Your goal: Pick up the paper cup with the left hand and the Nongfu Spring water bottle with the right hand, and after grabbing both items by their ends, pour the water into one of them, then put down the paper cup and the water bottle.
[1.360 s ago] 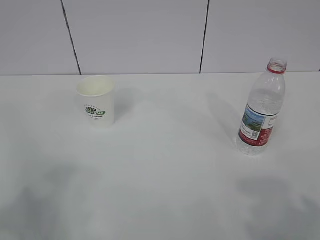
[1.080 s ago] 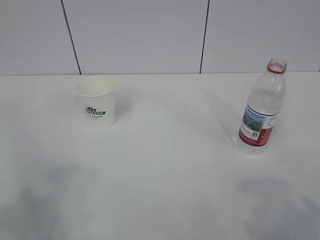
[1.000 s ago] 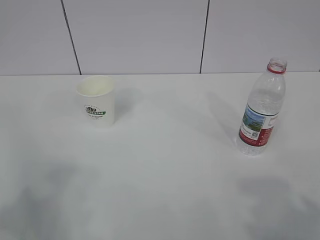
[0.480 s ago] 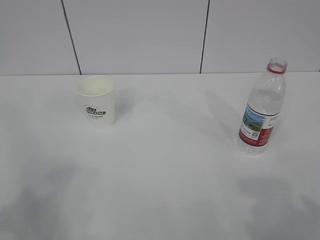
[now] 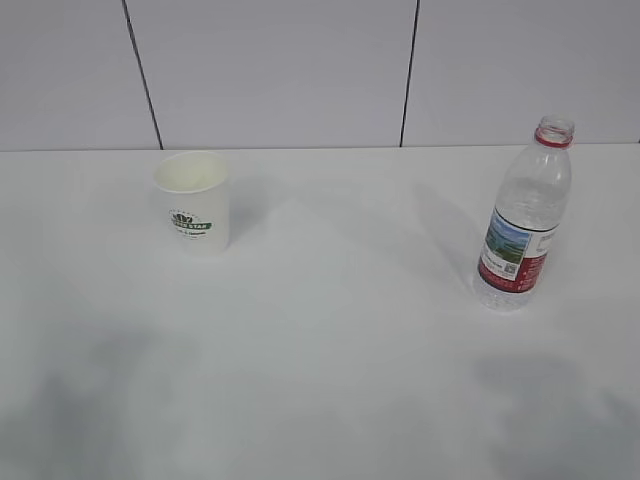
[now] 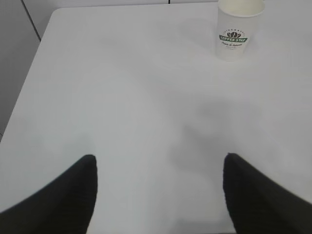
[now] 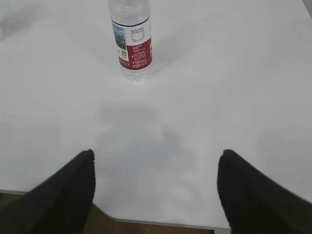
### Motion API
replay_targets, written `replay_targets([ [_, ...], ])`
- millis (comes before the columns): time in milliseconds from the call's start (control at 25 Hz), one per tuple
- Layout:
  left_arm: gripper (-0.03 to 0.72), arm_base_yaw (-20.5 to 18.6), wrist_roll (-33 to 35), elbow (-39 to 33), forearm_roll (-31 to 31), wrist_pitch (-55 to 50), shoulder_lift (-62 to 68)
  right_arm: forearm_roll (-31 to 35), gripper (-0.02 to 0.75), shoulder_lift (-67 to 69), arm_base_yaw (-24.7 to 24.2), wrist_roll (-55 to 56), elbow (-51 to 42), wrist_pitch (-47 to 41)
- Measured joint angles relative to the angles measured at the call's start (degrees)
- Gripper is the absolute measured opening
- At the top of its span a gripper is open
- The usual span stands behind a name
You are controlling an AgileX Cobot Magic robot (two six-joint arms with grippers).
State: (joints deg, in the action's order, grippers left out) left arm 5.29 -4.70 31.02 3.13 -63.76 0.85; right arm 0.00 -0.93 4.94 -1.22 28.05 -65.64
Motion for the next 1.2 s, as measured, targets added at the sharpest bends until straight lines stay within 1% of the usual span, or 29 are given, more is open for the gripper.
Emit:
replay_targets([
  [1000, 0.561, 0.00, 0.00, 0.00, 0.00, 0.00, 0.00, 0.58, 0.585, 0.00, 0.00, 0.00, 0.00, 0.00],
  [1200, 0.561, 0.00, 0.00, 0.00, 0.00, 0.00, 0.00, 0.80, 0.585, 0.00, 0.00, 0.00, 2.58, 1.05],
])
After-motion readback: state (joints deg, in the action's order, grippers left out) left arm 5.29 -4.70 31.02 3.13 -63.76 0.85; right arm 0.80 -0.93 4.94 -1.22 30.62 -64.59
